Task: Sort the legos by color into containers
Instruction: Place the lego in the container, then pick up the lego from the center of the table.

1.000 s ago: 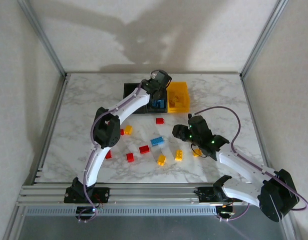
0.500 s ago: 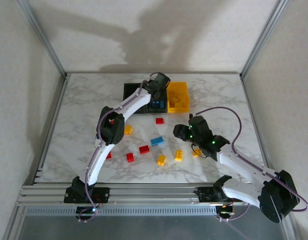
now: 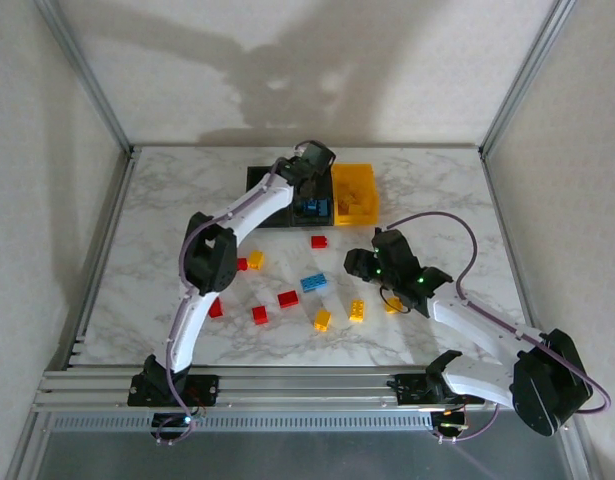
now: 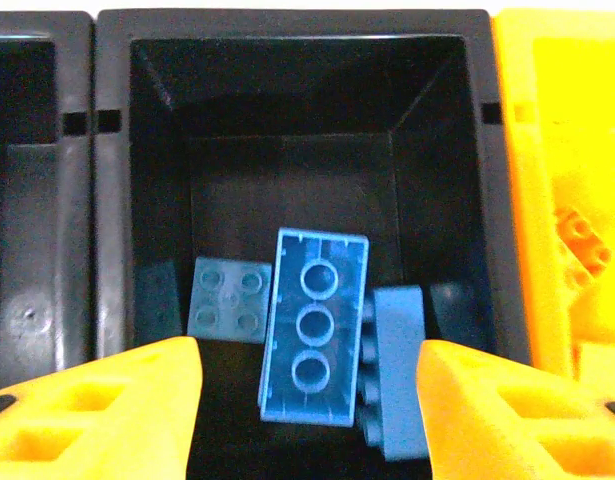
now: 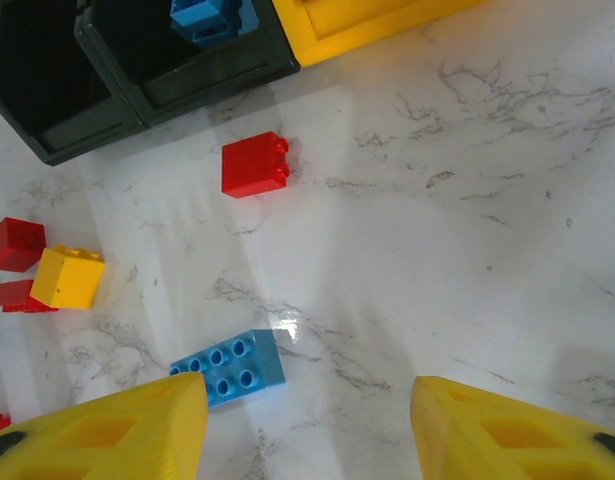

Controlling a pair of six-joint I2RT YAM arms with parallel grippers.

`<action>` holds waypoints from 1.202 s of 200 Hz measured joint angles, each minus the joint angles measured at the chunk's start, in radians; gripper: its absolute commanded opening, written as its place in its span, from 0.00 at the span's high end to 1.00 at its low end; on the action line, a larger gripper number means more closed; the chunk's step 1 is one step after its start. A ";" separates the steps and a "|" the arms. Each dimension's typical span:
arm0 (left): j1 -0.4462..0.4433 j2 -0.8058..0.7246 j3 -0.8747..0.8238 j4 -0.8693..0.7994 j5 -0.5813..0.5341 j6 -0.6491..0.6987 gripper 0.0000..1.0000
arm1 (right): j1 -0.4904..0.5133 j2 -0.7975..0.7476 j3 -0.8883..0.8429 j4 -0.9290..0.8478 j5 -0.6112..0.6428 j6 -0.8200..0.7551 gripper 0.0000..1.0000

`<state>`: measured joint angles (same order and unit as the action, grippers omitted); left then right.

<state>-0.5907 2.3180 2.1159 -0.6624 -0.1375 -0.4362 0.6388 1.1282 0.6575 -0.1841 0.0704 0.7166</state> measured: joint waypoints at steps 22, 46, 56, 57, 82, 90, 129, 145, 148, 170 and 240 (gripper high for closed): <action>-0.010 -0.155 -0.176 0.044 0.032 0.008 0.38 | -0.003 0.000 0.015 0.000 -0.003 -0.003 0.42; -0.024 -0.326 -0.372 0.100 0.088 0.034 0.32 | -0.017 0.000 0.024 -0.002 -0.019 -0.006 0.40; -0.026 -0.383 -0.441 0.121 0.121 0.045 0.31 | -0.026 -0.001 0.027 -0.008 -0.029 -0.007 0.40; -0.027 -0.391 -0.450 0.123 0.126 0.049 0.31 | -0.027 -0.001 0.027 -0.008 -0.030 -0.007 0.40; -0.033 -0.502 -0.613 0.171 0.210 0.105 0.26 | -0.050 -0.007 0.034 -0.025 -0.061 -0.016 0.38; -0.035 -0.526 -0.660 0.175 0.234 0.126 0.25 | -0.056 -0.018 0.034 -0.035 -0.071 -0.017 0.37; -0.083 -0.565 -0.826 0.178 0.322 0.225 0.20 | -0.116 -0.143 0.004 -0.053 -0.114 -0.013 0.36; -0.115 -0.565 -0.863 0.171 0.340 0.264 0.20 | -0.140 -0.182 -0.013 -0.064 -0.125 -0.013 0.36; -0.121 -0.564 -0.866 0.167 0.341 0.269 0.20 | -0.143 -0.186 -0.016 -0.066 -0.125 -0.013 0.36; -0.171 -0.541 -0.869 0.161 0.336 0.307 0.20 | -0.151 -0.197 -0.040 -0.066 -0.130 -0.009 0.36; -0.239 -0.405 -0.846 0.129 0.259 0.344 0.23 | -0.152 -0.194 -0.076 -0.066 -0.154 0.003 0.36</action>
<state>-0.8299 1.9129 1.2697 -0.5331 0.1219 -0.0921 0.4866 0.9340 0.5812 -0.2497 -0.0834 0.7197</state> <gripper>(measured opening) 0.793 0.639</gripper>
